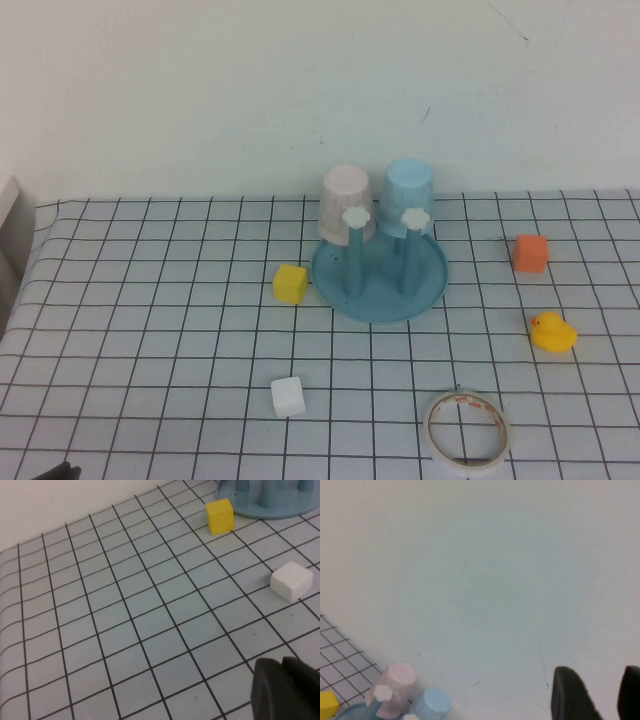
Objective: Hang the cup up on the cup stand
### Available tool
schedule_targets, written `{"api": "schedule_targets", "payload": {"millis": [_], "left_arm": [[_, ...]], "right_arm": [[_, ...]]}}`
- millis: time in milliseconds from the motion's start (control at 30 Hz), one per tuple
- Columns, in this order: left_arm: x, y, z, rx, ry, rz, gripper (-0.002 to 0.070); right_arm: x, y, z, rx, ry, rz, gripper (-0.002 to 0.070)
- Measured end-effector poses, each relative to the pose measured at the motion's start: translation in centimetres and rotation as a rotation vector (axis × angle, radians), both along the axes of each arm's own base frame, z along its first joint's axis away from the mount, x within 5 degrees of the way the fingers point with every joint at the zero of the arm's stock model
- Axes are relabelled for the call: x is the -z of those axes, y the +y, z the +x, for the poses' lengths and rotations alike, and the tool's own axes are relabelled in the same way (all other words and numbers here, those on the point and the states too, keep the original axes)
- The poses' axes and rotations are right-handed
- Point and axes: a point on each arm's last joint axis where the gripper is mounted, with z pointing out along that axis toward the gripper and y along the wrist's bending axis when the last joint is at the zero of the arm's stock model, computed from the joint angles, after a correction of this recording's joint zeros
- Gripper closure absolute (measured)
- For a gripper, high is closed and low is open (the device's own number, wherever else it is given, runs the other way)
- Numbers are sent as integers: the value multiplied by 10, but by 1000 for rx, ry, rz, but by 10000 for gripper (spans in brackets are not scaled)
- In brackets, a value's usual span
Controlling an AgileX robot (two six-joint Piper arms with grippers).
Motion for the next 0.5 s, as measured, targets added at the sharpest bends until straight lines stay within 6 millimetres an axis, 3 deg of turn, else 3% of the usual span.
{"api": "schedule_targets", "payload": {"millis": [500], "left_arm": [[-15,22,-25,-218,-213,-88,675]], "right_arm": [[0,0,0,0,0,0,460]]}}
